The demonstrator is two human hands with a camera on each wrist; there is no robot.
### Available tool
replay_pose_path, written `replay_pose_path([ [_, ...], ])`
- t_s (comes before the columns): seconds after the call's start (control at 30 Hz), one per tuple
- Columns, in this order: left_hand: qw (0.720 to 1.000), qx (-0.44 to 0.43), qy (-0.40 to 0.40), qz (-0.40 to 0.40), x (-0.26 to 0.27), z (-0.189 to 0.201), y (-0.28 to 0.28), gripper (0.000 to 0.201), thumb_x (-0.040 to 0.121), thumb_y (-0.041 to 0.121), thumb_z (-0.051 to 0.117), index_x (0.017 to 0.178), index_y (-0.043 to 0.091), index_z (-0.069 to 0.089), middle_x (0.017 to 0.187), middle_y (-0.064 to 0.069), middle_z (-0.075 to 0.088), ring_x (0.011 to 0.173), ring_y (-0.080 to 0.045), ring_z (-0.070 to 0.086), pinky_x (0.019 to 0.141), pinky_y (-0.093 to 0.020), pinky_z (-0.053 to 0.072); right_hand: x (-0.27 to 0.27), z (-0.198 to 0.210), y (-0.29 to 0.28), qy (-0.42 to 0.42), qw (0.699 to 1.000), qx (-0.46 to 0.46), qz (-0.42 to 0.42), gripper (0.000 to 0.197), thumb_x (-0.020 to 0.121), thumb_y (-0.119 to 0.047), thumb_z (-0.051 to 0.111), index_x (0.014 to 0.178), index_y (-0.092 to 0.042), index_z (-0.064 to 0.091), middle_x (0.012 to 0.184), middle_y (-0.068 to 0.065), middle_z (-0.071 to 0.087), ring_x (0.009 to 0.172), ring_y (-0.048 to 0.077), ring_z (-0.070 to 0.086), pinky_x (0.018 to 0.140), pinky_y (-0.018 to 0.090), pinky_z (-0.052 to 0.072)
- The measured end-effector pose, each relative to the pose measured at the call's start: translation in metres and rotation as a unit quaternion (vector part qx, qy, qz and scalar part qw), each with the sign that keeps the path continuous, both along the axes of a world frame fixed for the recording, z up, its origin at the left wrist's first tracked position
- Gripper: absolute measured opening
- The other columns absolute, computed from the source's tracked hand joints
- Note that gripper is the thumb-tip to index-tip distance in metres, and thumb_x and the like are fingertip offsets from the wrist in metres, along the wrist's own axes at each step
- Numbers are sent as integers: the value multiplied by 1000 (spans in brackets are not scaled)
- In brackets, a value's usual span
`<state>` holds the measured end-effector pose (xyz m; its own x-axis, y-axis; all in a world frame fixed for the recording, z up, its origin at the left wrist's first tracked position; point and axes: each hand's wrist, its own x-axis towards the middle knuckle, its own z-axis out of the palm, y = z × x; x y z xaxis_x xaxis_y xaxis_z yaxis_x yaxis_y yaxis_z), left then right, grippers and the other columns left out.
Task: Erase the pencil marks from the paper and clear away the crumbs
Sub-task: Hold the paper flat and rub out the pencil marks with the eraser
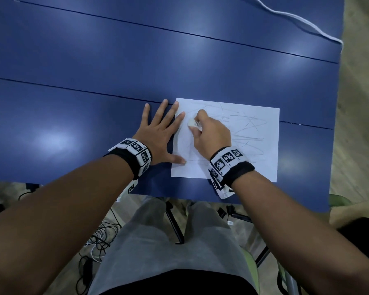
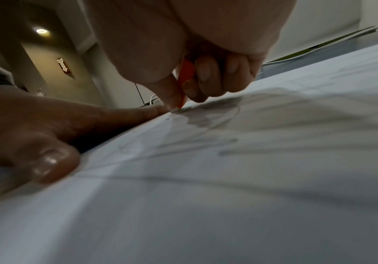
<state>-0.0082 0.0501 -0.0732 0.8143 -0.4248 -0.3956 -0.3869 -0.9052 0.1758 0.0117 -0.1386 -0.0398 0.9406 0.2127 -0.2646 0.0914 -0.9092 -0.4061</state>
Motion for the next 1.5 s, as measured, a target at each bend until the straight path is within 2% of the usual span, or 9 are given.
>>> replay_pose_path([
  [0.2, 1000, -4, -2, 1, -1, 0, 1, 134, 63, 103, 29, 161, 22, -13, 165, -4, -28, 151, -30, -28, 117, -68, -13, -8, 1, 5, 15, 999, 6, 36, 21, 96, -33, 53, 108, -17, 48, 92, 1, 68, 82, 27, 62, 64, 35, 47],
  [0.37, 1000, 0, -4, 2, 1, 0, 0, 134, 63, 102, 32, 161, 21, -12, 166, -4, -27, 151, -30, -28, 117, -68, -13, 2, 1, 2, 3, 1000, 3, -3, 22, 95, -33, 54, 108, -16, 48, 89, 1, 66, 81, 27, 60, 62, 33, 42],
  [0.53, 1000, 2, -5, 2, -1, 0, 0, 134, 63, 102, 31, 161, 21, -13, 165, -4, -28, 151, -30, -28, 117, -68, -13, -8, 0, 5, 16, 999, 5, 41, 22, 96, -34, 53, 109, -17, 48, 93, 0, 68, 83, 27, 62, 64, 35, 47],
  [0.67, 1000, 6, -3, 1, 0, 0, 0, 134, 62, 102, 31, 160, 21, -13, 165, -4, -28, 151, -31, -27, 117, -68, -12, 4, 0, -2, -4, 1000, 11, -9, 22, 95, -33, 54, 107, -16, 49, 89, 0, 66, 80, 27, 61, 62, 33, 44],
  [0.83, 1000, 5, -5, 1, -1, 1, 0, 134, 63, 102, 31, 160, 20, -13, 165, -5, -28, 151, -31, -27, 117, -68, -13, -12, 1, 2, 17, 998, 7, 55, 21, 95, -35, 54, 107, -18, 49, 91, 0, 68, 81, 27, 62, 64, 33, 46],
  [1.0, 1000, 2, 1, 2, 0, 3, -1, 134, 64, 100, 35, 160, 21, -13, 165, -4, -28, 151, -30, -28, 116, -66, -16, -4, 1, -1, 8, 1000, 12, 10, 22, 94, -33, 55, 109, -17, 50, 95, -1, 68, 85, 26, 62, 68, 37, 49],
  [1.17, 1000, -3, -1, 6, -1, 3, -1, 134, 64, 102, 34, 161, 20, -10, 166, -4, -27, 151, -30, -28, 116, -66, -16, -15, 3, 4, 26, 997, 2, 76, 21, 95, -34, 52, 109, -18, 48, 96, -2, 68, 85, 26, 63, 68, 35, 49],
  [1.3, 1000, 6, 1, 2, 0, 3, -1, 134, 64, 100, 36, 161, 20, -11, 166, -4, -27, 151, -31, -27, 116, -68, -13, 0, 4, -1, 7, 1000, 2, 11, 22, 95, -33, 54, 109, -16, 49, 89, 1, 66, 81, 28, 61, 64, 35, 46],
  [1.5, 1000, 1, -7, 5, -1, 2, -1, 134, 64, 103, 31, 161, 19, -8, 166, -4, -25, 151, -30, -26, 117, -68, -12, -17, 5, 10, 40, 995, -6, 93, 23, 97, -35, 51, 112, -19, 49, 97, -1, 67, 86, 26, 62, 67, 33, 44],
])
